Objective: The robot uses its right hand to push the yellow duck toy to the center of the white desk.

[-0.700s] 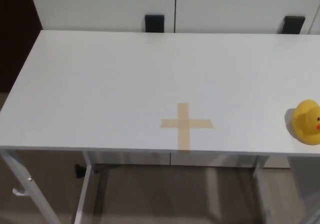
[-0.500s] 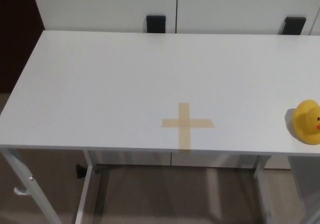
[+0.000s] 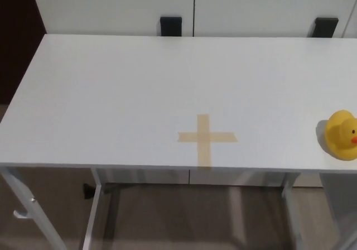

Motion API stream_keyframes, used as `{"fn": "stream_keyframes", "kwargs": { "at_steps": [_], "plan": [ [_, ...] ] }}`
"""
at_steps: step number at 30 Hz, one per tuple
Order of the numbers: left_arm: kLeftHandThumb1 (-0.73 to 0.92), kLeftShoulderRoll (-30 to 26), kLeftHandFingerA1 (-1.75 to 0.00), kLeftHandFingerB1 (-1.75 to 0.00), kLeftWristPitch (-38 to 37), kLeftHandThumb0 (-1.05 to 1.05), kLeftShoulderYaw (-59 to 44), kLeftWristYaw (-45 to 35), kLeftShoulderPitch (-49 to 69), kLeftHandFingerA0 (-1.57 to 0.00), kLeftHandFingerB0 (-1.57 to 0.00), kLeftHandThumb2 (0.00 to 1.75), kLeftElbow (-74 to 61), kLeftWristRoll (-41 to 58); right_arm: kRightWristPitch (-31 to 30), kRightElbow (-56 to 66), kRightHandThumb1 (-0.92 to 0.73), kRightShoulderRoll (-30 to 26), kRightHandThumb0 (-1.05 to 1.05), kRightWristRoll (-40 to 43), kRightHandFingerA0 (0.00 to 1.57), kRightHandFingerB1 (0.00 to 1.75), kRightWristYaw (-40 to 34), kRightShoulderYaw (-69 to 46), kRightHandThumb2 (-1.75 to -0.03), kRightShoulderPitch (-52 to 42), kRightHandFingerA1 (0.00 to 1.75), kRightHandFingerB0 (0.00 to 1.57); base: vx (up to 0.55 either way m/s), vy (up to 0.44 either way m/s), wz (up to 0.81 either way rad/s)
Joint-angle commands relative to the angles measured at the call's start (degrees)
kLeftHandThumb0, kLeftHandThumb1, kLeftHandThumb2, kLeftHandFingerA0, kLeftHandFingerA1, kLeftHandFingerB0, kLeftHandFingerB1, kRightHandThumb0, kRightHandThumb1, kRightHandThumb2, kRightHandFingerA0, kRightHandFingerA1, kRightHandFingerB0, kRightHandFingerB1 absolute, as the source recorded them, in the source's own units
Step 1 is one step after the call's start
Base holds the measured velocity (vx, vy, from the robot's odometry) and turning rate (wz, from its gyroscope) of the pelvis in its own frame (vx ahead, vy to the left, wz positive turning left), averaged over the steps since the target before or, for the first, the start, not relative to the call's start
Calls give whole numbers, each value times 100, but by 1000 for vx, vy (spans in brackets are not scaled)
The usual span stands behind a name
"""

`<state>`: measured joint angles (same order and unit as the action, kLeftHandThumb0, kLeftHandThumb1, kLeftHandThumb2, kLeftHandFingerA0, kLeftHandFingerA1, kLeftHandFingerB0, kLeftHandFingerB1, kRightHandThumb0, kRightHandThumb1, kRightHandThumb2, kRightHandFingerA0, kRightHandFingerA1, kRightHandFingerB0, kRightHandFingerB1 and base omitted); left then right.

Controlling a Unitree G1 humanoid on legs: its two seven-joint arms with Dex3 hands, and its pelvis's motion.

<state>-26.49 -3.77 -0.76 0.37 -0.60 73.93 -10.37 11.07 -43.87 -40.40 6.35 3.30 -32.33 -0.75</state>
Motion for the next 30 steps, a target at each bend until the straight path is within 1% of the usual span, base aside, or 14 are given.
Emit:
{"fn": "stream_keyframes", "kwargs": {
  "at_steps": [1, 2, 7, 8, 11, 12, 13, 16, 17, 19, 21, 22, 24, 30],
  "plan": [
    [61, -109, -87, -83, -45, -16, -57, 11, -13, -88, -88, 81, 22, 41, -518, 887, -65, 51, -88, 272, 3, 53, -95, 77, -103, 790, 61, 5, 0, 0, 0],
    [58, -119, -85, -83, -50, -15, -78, 11, 3, -86, -86, 83, 28, 55, -508, 1005, -83, 116, -85, 318, 0, 52, 39, 155, -67, 974, 65, 5, 0, 0, 0],
    [60, -122, -79, -81, -111, -13, -53, -6, 44, -85, -84, 83, 38, 16, -719, 1509, -77, 291, -94, 191, 0, 55, 71, 434, -76, 1171, 72, 5, 0, 0, 0],
    [55, -120, -81, -83, -138, -14, -35, -8, 48, -86, -87, 80, 54, -4, -905, 1813, -69, 496, -76, 169, 1, 33, 72, 686, -107, 1386, 43, 9, 0, 0, 0],
    [56, -120, -82, -83, -151, -15, 0, 6, 43, -87, -88, 79, 69, -42, -1091, 2037, -90, 617, -72, 101, 8, 23, 15, 843, -68, 1463, 35, 11, 0, 0, 0],
    [56, -115, -84, -84, -158, -15, -4, 9, 45, -88, -88, 82, 75, -37, -1100, 2054, -74, 686, -69, 82, 3, 28, 45, 935, -106, 1510, 36, 4, 0, 0, 0],
    [57, -112, -83, -83, -174, -15, -12, 10, 52, -87, -86, 79, 73, -26, -1095, 2026, -92, 798, -68, 41, 4, 22, 120, 1110, -72, 1605, 25, 7, 0, 0, 0],
    [58, -119, -81, -82, -193, -16, 8, 1, 64, -85, -84, 82, 41, -34, -1052, 1911, -92, 879, -73, -97, 1, 23, 256, 1413, -74, 1714, 28, 3, 0, 0, 0],
    [59, -88, -81, -81, -144, -16, 58, 10, 42, -85, -84, 79, 34, -74, -1011, 1763, -79, 847, -78, -135, 0, 21, 460, 1569, -116, 1746, 25, 0, 0, 0, 0],
    [58, -67, -82, -82, -134, -14, 63, 8, 34, -85, -85, 83, 27, -66, -892, 1636, -78, 866, -80, -145, 1, 23, 480, 1641, -113, 1775, 26, 6, 0, 0, 0],
    [57, -61, -82, -82, -135, -12, 53, 17, 31, -85, -85, 84, 15, -46, -820, 1586, -92, 882, -74, -227, 1, 22, 409, 1722, -73, 1789, 27, 5, 0, 0, 0],
    [58, -69, -82, -82, -153, -15, 43, 27, 23, -86, -84, 80, 15, -33, -662, 1396, -78, 968, -73, -353, 0, 28, 328, 1872, -114, 1868, 30, 7, 0, 0, 0],
    [60, -78, -81, -81, -150, -15, 33, 9, 9, -86, -83, 80, 20, -22, -588, 1191, -92, 1041, -72, -447, 6, 25, 263, 2021, -75, 1959, 29, 7, 0, 0, 0],
    [59, -67, -78, -79, -119, -14, 63, 13, -8, -86, -84, 85, 36, -54, -868, 1053, -76, 1092, -76, -603, 5, 32, 255, 2285, -109, 1973, 38, 7, 0, 0, 0]
  ]
}}
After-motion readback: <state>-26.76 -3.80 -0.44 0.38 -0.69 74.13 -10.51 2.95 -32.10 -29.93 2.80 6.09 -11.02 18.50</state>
